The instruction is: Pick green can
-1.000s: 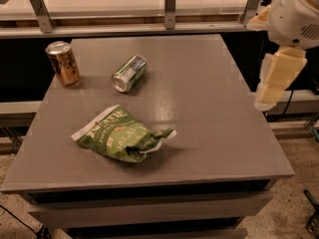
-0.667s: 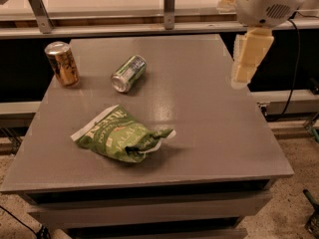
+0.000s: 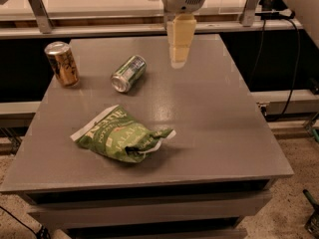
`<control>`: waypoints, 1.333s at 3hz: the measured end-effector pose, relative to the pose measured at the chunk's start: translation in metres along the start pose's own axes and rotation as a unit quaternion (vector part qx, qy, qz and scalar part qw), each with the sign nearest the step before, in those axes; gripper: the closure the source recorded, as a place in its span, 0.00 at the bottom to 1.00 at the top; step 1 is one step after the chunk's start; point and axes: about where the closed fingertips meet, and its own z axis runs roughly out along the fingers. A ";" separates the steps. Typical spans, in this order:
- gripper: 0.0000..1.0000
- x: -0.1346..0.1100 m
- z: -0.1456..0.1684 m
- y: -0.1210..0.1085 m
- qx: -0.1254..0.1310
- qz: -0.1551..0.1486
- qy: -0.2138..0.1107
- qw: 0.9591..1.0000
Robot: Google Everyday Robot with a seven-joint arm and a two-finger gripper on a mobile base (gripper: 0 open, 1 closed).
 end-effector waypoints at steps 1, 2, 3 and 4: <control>0.00 0.000 0.000 0.000 0.000 0.000 0.000 1.000; 0.00 -0.003 0.024 -0.012 -0.013 -0.046 0.003 0.999; 0.00 0.001 0.068 -0.025 -0.034 -0.123 0.006 0.992; 0.00 0.006 0.107 -0.033 -0.057 -0.188 0.006 0.980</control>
Offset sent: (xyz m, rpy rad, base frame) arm 0.0604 0.0373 -0.0542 -0.1719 -0.0041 0.2793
